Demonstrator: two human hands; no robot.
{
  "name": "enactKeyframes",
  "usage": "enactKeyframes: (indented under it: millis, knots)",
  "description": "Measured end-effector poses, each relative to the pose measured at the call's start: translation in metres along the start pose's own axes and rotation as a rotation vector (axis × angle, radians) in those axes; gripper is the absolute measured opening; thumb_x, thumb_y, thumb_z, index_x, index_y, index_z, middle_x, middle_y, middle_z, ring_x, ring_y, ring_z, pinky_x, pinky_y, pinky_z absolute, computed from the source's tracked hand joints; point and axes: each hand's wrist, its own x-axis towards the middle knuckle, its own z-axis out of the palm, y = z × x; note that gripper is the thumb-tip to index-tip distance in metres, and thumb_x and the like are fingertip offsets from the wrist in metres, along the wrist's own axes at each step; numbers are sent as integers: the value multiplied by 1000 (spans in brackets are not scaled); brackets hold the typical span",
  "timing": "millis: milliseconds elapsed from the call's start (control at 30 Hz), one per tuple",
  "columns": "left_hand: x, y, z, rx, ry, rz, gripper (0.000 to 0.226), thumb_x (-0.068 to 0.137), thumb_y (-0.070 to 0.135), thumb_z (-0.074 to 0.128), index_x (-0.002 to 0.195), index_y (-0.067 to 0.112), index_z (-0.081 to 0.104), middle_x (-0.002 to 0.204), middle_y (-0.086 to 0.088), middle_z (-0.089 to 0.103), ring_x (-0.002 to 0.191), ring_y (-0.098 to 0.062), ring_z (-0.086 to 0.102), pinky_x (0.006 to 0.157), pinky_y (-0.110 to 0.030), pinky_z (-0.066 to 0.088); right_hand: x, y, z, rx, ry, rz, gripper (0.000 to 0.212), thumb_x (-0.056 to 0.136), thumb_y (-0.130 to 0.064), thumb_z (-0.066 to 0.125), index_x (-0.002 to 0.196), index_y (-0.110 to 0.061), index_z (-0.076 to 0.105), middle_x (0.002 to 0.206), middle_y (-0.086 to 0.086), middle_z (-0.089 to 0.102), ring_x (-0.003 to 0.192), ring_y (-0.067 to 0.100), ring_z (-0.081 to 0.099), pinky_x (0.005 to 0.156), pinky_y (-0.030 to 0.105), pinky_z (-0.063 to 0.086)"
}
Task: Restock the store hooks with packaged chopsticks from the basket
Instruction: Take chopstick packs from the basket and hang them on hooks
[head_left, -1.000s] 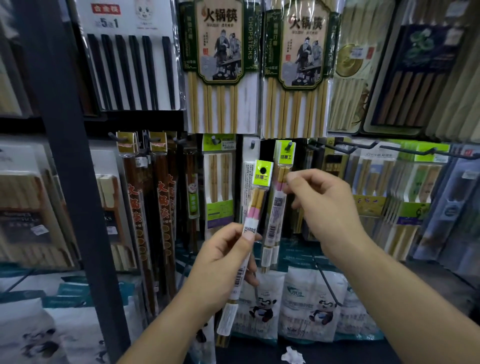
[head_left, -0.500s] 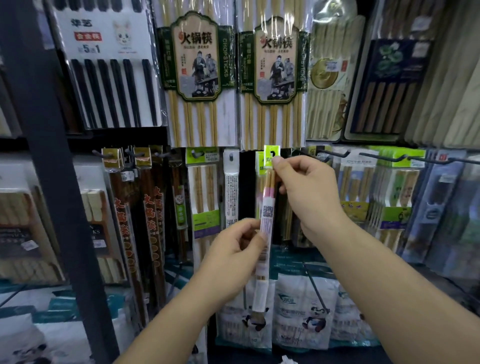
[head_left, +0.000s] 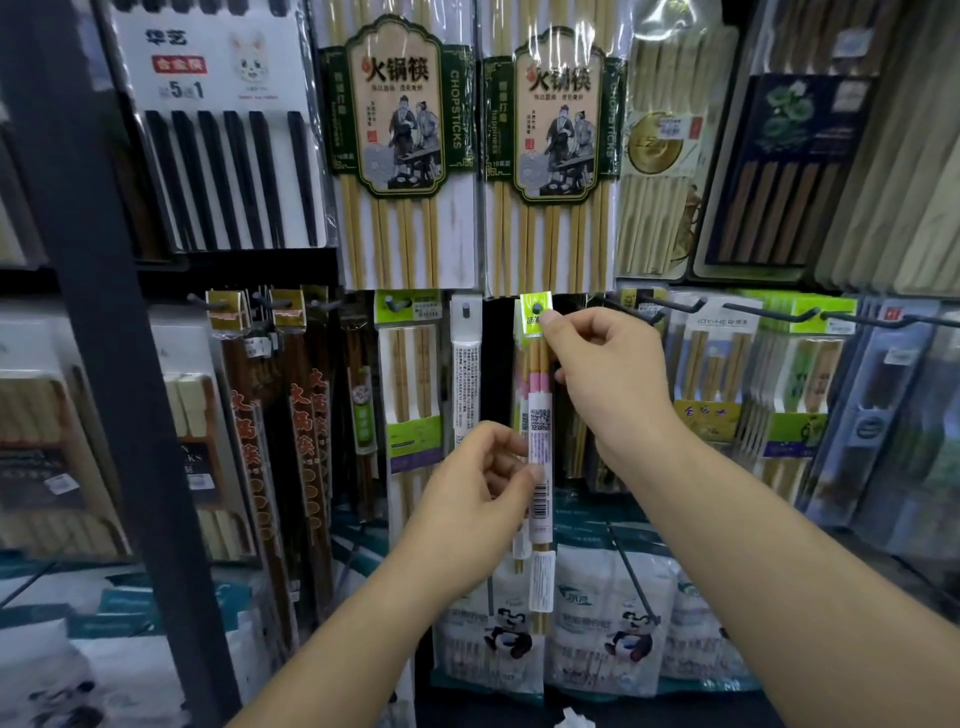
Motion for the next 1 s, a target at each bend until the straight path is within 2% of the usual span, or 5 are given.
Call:
enactKeyframes:
  millis: [267, 467, 600, 733, 1000]
  knots:
    - [0, -4, -6, 218, 12, 18, 11, 97, 33, 66, 93, 39, 58, 84, 8, 65, 67, -4, 59, 68, -30, 56, -2, 15, 2, -65, 4, -5, 26, 94, -37, 68, 74, -21, 72, 65, -4, 67, 62, 5, 60, 66, 26, 48]
    - [11, 14, -10, 553, 101, 149, 21, 102, 44, 54, 117, 30, 55, 99, 14, 63, 89, -3, 61, 79, -36, 58, -11, 33, -6, -139, -23, -49, 17, 93, -40, 68, 82, -28, 71, 75, -9, 70, 71, 5, 65, 64, 18, 50]
    - [24, 24, 0, 295, 70, -18, 49, 104, 53, 43, 145, 27, 42, 135, 6, 62, 114, -7, 57, 97, -34, 48, -20, 54, -8, -129, -92, -59, 9, 99, -39, 61, 102, -33, 66, 90, -19, 67, 84, -8, 62, 71, 16, 48]
    - [43, 29, 15, -9, 58, -203, 69, 104, 59, 36, 163, 29, 17, 164, 3, 34, 151, -17, 31, 122, -41, 27, -28, 70, -1, -54, -387, -84, 55, 105, -46, 44, 157, -36, 29, 139, -42, 39, 122, -31, 36, 94, -3, 35]
    - [68, 24, 35, -320, 115, -236, 51, 109, 47, 35, 158, 33, 32, 151, 6, 50, 125, -4, 47, 97, -23, 36, -15, 99, 8, -72, -548, -20, 63, 107, -47, 33, 160, -44, -2, 163, -28, 14, 130, -33, 20, 103, -3, 24]
